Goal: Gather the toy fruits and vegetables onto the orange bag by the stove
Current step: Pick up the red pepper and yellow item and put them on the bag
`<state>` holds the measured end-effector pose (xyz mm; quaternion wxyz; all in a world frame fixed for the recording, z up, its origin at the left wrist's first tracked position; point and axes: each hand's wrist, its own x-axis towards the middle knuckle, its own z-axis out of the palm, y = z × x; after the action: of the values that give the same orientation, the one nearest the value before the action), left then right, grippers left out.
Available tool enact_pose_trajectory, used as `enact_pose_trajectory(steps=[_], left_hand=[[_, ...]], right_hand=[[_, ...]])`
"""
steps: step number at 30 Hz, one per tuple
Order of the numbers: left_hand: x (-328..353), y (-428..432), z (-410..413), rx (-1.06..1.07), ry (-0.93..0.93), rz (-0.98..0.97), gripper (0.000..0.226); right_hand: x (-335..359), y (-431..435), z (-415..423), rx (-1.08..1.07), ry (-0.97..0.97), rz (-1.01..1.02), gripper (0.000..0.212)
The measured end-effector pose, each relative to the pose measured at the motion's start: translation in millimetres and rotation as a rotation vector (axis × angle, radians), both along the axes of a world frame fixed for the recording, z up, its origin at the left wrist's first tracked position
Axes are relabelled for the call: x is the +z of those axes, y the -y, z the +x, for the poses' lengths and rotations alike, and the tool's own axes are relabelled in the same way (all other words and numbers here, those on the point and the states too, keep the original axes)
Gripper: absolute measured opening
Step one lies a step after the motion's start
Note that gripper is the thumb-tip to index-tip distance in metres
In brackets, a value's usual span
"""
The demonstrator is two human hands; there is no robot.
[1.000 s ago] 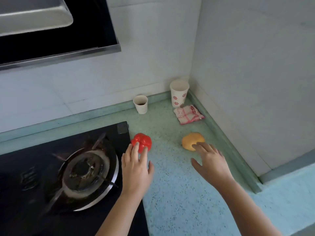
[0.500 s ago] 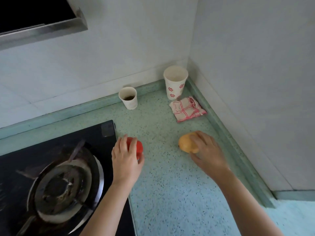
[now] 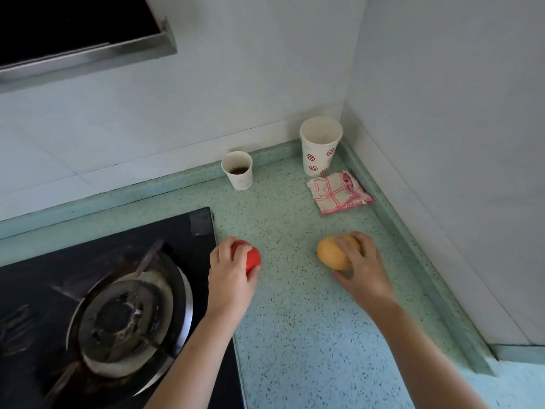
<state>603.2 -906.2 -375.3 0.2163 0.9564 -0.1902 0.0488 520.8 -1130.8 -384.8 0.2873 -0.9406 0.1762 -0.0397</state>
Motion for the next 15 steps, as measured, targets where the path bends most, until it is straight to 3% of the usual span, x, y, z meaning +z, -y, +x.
enact_pose_trajectory(steps=[12,15], left_hand=[[64.3,-32.5,-101.7,0.079,-0.073,-0.652,0.040],[78.4,-56.2,-123.3,0.130,-0.172,-0.777,0.036]], right_hand=[[53.6,-58.7,-60.2,0.072,0.285,0.131,0.061],[72.1,-79.0,-73.3,0.078,0.309,0.178,0.062]])
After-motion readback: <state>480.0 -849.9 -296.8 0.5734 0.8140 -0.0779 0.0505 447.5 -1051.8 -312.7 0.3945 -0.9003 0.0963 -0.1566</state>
